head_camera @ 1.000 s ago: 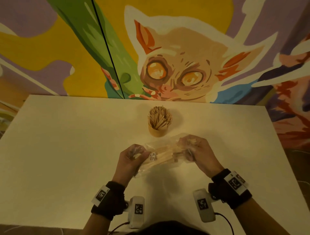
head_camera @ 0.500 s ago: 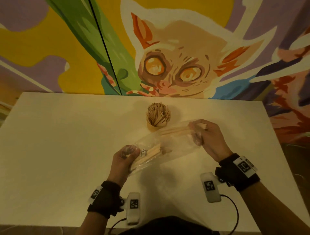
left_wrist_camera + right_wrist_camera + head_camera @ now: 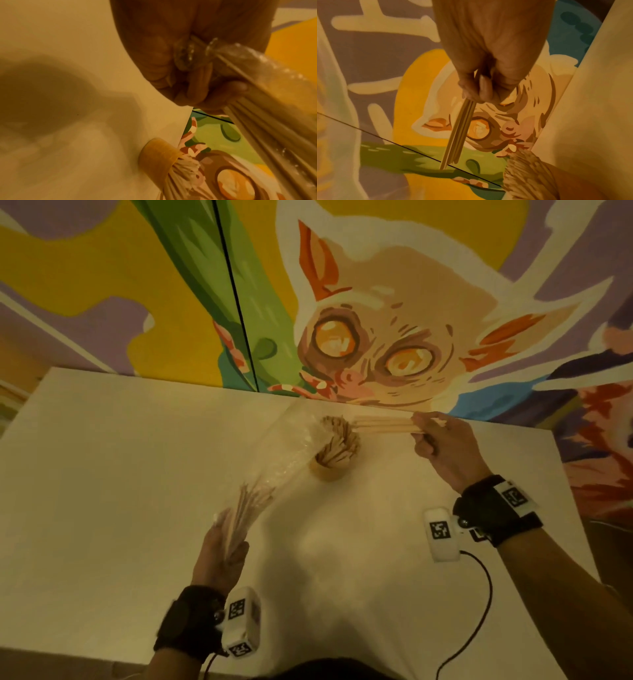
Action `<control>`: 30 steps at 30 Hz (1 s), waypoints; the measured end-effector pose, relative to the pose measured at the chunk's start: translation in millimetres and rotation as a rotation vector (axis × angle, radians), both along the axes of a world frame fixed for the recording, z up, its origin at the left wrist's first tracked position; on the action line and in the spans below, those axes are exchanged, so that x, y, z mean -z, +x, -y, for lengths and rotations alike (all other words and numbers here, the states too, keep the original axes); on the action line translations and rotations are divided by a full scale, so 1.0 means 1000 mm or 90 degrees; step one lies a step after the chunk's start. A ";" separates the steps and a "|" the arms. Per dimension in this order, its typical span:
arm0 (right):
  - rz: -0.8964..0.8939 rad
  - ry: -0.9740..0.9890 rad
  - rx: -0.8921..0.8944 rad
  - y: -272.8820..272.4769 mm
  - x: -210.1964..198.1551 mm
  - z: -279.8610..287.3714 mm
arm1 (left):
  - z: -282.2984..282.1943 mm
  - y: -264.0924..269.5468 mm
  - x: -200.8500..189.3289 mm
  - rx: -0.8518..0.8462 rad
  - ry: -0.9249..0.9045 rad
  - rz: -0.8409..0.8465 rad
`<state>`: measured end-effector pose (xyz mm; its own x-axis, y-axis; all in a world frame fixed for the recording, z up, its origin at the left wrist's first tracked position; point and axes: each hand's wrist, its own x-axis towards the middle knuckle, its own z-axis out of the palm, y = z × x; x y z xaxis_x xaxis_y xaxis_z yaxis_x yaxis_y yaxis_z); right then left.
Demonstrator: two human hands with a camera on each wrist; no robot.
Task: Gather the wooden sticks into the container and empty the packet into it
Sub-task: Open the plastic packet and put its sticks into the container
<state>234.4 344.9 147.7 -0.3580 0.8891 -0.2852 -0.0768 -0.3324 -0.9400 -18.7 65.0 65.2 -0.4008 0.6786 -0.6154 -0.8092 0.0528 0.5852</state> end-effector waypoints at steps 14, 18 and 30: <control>0.568 0.463 -0.395 -0.117 0.057 -0.005 | -0.018 -0.022 -0.007 -0.045 0.000 -0.053; 0.828 0.694 -0.528 -0.126 0.071 0.013 | -0.016 -0.020 -0.009 -0.048 -0.018 -0.087; 0.845 0.636 -0.472 -0.094 0.043 0.032 | -0.019 -0.014 -0.007 0.070 0.030 -0.168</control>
